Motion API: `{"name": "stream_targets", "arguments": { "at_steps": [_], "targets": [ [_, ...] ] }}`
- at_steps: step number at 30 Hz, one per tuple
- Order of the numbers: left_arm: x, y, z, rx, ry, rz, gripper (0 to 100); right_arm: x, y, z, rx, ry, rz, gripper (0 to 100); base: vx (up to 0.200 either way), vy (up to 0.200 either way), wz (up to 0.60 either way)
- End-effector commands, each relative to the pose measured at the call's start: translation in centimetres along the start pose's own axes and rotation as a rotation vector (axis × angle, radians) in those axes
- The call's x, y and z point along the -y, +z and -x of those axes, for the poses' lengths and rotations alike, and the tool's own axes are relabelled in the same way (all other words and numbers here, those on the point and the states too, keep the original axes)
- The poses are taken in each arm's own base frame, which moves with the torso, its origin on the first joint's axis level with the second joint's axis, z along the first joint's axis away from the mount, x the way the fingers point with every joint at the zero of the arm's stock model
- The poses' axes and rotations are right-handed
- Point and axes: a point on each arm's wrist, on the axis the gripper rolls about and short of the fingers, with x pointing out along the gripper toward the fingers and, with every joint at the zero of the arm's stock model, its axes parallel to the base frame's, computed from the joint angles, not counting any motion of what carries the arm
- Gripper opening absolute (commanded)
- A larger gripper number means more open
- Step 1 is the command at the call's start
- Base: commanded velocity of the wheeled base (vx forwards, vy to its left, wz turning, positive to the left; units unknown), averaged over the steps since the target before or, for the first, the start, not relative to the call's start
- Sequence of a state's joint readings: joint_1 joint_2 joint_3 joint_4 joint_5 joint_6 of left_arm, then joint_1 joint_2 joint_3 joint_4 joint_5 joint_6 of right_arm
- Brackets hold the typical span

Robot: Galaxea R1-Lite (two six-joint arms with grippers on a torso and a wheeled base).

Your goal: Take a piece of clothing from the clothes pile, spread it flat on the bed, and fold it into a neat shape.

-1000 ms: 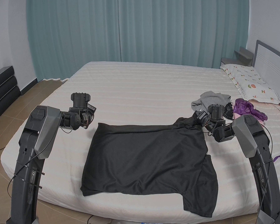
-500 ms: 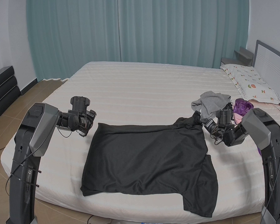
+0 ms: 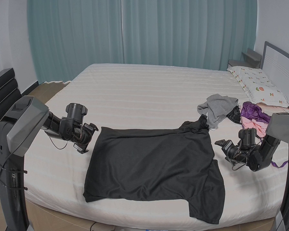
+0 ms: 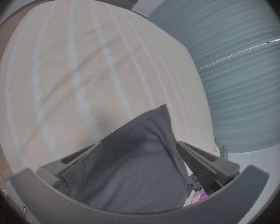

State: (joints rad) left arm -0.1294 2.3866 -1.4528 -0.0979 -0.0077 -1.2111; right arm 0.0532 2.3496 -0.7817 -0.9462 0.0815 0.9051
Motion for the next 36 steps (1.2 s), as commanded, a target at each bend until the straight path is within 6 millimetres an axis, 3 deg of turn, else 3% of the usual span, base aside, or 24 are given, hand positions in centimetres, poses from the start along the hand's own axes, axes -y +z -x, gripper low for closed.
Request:
{"name": "stream_targets", "arguments": {
  "at_steps": [1,6,14,18,26,36],
  "targets": [
    [-3.8,-2.4,7.8,-0.129,0.014,0.003,100,1.5,-3.1,8.2,-0.04,0.068,0.046,100,0.0,0.0,0.0],
    [-5.8,-4.4,8.6,-0.147,0.009,-0.026,100,2.8,-4.5,8.8,-0.079,0.044,0.047,100,0.0,0.0,0.0],
    [-7.1,-5.2,9.7,-0.161,0.013,-0.044,100,3.2,-5.5,9.8,-0.107,0.057,0.057,100,0.0,0.0,0.0],
    [-8.0,-5.5,9.5,-0.172,0.045,-0.045,100,3.3,-6.1,10.0,-0.129,0.051,0.065,100,-0.2,0.0,0.0],
    [-8.6,-5.8,9.5,-0.186,0.063,-0.079,100,3.4,-6.2,10.0,-0.132,0.046,0.065,100,-0.2,0.0,0.0],
    [-9.3,-7.7,9.6,-0.218,0.096,-0.169,100,3.6,-6.4,9.9,-0.143,0.035,0.066,100,0.0,0.0,0.0]
  ]
}}
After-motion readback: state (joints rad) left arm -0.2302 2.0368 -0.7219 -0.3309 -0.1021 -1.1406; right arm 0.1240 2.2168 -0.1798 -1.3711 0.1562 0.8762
